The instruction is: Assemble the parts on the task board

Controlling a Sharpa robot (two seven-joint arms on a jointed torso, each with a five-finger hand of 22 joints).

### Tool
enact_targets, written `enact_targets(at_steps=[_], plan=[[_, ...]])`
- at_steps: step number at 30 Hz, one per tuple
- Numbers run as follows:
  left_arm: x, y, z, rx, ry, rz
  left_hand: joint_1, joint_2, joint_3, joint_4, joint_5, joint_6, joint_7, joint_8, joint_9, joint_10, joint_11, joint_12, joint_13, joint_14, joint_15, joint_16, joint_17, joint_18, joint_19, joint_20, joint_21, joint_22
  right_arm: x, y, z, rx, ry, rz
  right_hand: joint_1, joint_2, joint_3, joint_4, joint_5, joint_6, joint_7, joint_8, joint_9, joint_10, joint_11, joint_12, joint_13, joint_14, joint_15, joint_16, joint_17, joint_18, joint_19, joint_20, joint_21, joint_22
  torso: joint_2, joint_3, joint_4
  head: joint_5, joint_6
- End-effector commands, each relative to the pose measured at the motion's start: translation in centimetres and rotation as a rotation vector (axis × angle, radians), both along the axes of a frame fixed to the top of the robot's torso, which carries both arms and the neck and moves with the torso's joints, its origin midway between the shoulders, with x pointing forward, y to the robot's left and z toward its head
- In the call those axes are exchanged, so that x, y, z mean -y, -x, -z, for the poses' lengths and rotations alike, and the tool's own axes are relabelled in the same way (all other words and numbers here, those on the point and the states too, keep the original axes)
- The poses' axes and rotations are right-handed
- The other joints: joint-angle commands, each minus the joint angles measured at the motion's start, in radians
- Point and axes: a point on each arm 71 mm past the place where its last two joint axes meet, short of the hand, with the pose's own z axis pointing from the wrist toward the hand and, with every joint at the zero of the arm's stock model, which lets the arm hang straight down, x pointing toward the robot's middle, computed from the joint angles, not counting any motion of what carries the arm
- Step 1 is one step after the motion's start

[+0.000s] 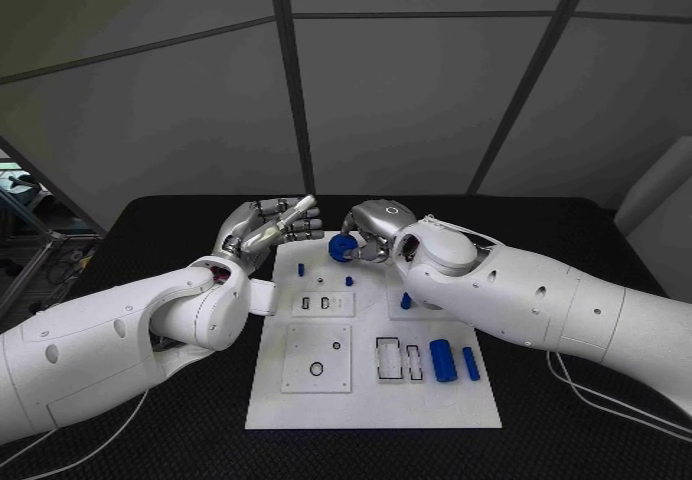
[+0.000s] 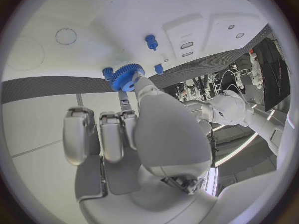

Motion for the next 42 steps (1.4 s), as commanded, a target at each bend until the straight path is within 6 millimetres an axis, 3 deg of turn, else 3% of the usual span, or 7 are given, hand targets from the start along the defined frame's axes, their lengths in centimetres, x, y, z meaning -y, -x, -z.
enact_targets(at_steps=[1, 14, 20, 28, 31, 37, 42], plan=[[0.1, -0.1, -0.3, 0.024, 0.004, 0.009, -0.005, 0.003, -0.005, 0.002, -0.002, 0.004, 0.046, -0.004, 0.000, 0.003, 0.003, -0.006, 0.000, -0.003, 0.004, -0.006, -0.002, -0.014, -0.004, 0.002, -0.005, -0.002, -0.1, -0.2, 0.2, -0.006, 0.027, 0.005, -0.009, 0.001, 0.008, -0.003, 0.001, 0.020, -0.016, -0.005, 0.000, 0.009, -0.003, -0.005, 0.099, 0.089, -0.002, 0.000, 0.191, -0.011, 0.009, -0.006, 0.003, 0.051, 0.000, 0.0011, 0.0017, 0.000, -0.002], [0.0, -0.3, -0.2, 0.021, 0.002, 0.006, -0.005, 0.002, -0.006, 0.001, -0.002, 0.003, 0.046, -0.004, 0.000, 0.003, 0.003, -0.006, 0.000, -0.004, 0.004, -0.007, -0.002, -0.014, -0.004, 0.002, -0.006, -0.002, -0.3, -0.4, 0.8, -0.028, 0.053, 0.003, -0.021, -0.010, 0.012, -0.004, 0.001, 0.015, -0.012, -0.015, -0.002, 0.004, 0.000, -0.011, 0.093, 0.089, 0.001, 0.000, 0.191, -0.011, 0.007, -0.003, 0.002, 0.049, -0.001, 0.0014, -0.0010, 0.002, -0.009], [-0.1, -0.3, -0.2, 0.021, 0.001, 0.006, -0.005, 0.002, -0.006, 0.001, -0.002, 0.003, 0.046, -0.004, 0.000, 0.003, 0.003, -0.006, 0.000, -0.004, 0.004, -0.007, -0.002, -0.014, -0.004, 0.002, -0.006, -0.002, -0.4, -0.5, 0.9, -0.039, 0.060, -0.003, -0.059, -0.038, 0.003, 0.003, 0.004, -0.038, -0.001, -0.055, -0.010, -0.012, 0.011, -0.027, 0.073, 0.089, 0.013, 0.000, 0.190, -0.010, 0.005, 0.007, 0.000, 0.047, 0.000, 0.0012, -0.0011, 0.003, -0.011], [-0.1, -0.3, -0.2, 0.019, 0.000, 0.005, -0.005, 0.002, -0.006, 0.001, -0.002, 0.003, 0.046, -0.004, 0.000, 0.003, 0.003, -0.006, 0.000, -0.004, 0.004, -0.007, -0.002, -0.014, -0.004, 0.002, -0.006, -0.002, -0.7, -0.5, 1.1, -0.058, 0.067, -0.019, -0.093, -0.055, -0.012, 0.014, -0.003, -0.099, 0.001, -0.098, -0.013, -0.032, 0.013, -0.047, 0.049, 0.088, 0.017, -0.001, 0.189, -0.009, 0.001, 0.013, -0.002, 0.043, -0.001, 0.0018, -0.0014, 0.004, -0.015], [-0.1, -0.3, -0.2, 0.018, 0.000, 0.004, -0.004, 0.002, -0.006, 0.001, -0.002, 0.000, 0.046, -0.005, 0.000, 0.003, 0.004, -0.007, 0.000, -0.004, 0.004, -0.008, -0.002, -0.014, -0.006, 0.002, -0.007, -0.003, -0.7, -0.5, 1.2, -0.064, 0.071, -0.017, -0.107, -0.067, -0.018, 0.025, -0.010, -0.125, 0.003, -0.115, -0.013, -0.038, 0.015, -0.053, 0.042, 0.088, 0.019, -0.002, 0.187, -0.008, -0.001, 0.015, -0.003, 0.040, -0.001, 0.0014, -0.0014, 0.005, -0.016], [-0.1, -0.3, -0.2, 0.015, -0.002, 0.002, -0.004, 0.003, -0.006, 0.000, -0.002, -0.009, 0.048, -0.009, -0.001, 0.000, 0.005, -0.009, -0.001, -0.005, 0.005, -0.010, -0.002, -0.014, -0.007, 0.002, -0.008, -0.004, -0.5, -0.6, 1.3, -0.077, 0.079, -0.010, -0.125, -0.077, -0.022, 0.052, -0.012, -0.138, 0.007, -0.116, -0.011, -0.041, 0.019, -0.055, 0.040, 0.088, 0.022, -0.002, 0.188, -0.008, -0.002, 0.018, -0.004, 0.039, -0.001, 0.0021, -0.0016, 0.004, -0.017], [-0.1, -0.3, -0.2, 0.014, -0.003, 0.000, -0.004, 0.003, -0.006, 0.000, -0.002, -0.009, 0.048, -0.009, -0.001, 0.000, 0.005, -0.009, -0.001, -0.005, 0.005, -0.010, -0.002, -0.014, -0.007, 0.002, -0.008, -0.004, -0.4, -0.6, 1.5, -0.095, 0.078, -0.005, -0.162, -0.068, -0.024, 0.098, 0.017, -0.121, 0.008, -0.110, -0.006, -0.040, 0.020, -0.054, 0.043, 0.089, 0.024, -0.001, 0.191, -0.009, -0.001, 0.020, -0.003, 0.041, -0.001, 0.0020, -0.0018, 0.004, -0.016]])
